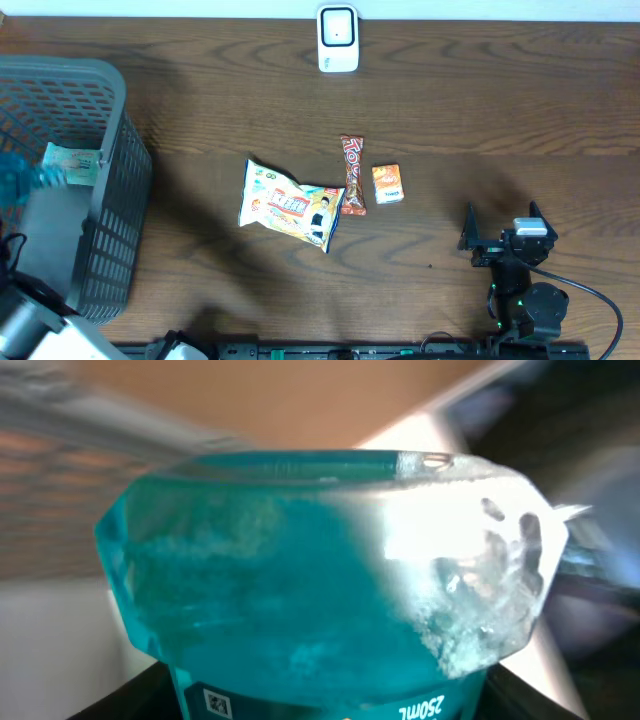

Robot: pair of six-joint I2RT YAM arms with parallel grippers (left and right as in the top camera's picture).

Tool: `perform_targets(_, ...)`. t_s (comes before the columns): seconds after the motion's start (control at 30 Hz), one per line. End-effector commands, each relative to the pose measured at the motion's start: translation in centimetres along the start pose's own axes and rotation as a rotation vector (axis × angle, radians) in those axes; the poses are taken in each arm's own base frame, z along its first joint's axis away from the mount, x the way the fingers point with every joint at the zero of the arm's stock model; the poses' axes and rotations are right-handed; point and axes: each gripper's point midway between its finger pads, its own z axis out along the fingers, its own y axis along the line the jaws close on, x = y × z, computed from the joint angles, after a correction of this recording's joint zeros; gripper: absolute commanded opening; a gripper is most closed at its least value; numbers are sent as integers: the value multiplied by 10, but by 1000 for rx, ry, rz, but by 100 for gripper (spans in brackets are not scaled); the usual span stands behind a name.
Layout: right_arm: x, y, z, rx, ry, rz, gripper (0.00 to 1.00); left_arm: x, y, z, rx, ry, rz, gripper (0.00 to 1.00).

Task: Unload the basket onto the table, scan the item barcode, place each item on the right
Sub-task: 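Reach into the basket and grasp the teal mouthwash bottle, then place the teal bottle on the table right of the orange box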

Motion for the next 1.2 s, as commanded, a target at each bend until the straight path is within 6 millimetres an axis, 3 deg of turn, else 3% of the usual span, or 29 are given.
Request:
perform_targets(0.0, 1, -1, 0, 3, 0, 13, 99, 24, -82, -30, 322, 160, -75, 46)
perform_targets(0.1, 1, -1, 0, 3, 0, 13, 99, 53, -114, -39, 444, 282, -61, 46)
perform_targets(0.2, 1, -1, 0, 3, 0, 13, 99, 99, -141, -51, 541, 434, -6, 46)
perform_targets(0.23, 1, -1, 0, 3, 0, 13, 99, 128, -155, -59, 596, 512, 52, 46)
perform_targets(0.3, 1, -1, 0, 3, 0, 13, 99, 158, -165, -66, 631, 586, 97, 46)
perform_targets(0.33, 1, -1, 0, 3, 0, 13, 99, 190, -174, -73, 659, 658, 142, 46)
perform_targets(0.43, 1, -1, 0, 3, 0, 13, 99, 251, -183, -80, 671, 764, 233, 46)
perform_targets(0.6, 1, -1, 0, 3, 0, 13, 99, 384, -169, -91, 616, 952, 448, 46)
perform_targets(0.7, 1, -1, 0, 3, 0, 13, 99, 458, -158, -106, 647, 1060, 542, 46)
perform_targets(0.77, 1, -1, 0, 3, 0, 13, 99, 520, -148, -120, 685, 1136, 577, 46)
perform_targets(0.8, 1, -1, 0, 3, 0, 13, 99, 540, -144, -125, 701, 1156, 584, 46)
perform_targets(1.0, 1, -1, 0, 3, 0, 13, 99, 619, -116, -155, 756, 1247, 600, 46)
perform_targets(1.17, 1, -1, 0, 3, 0, 13, 99, 645, -94, -159, 730, 1285, 612, 46)
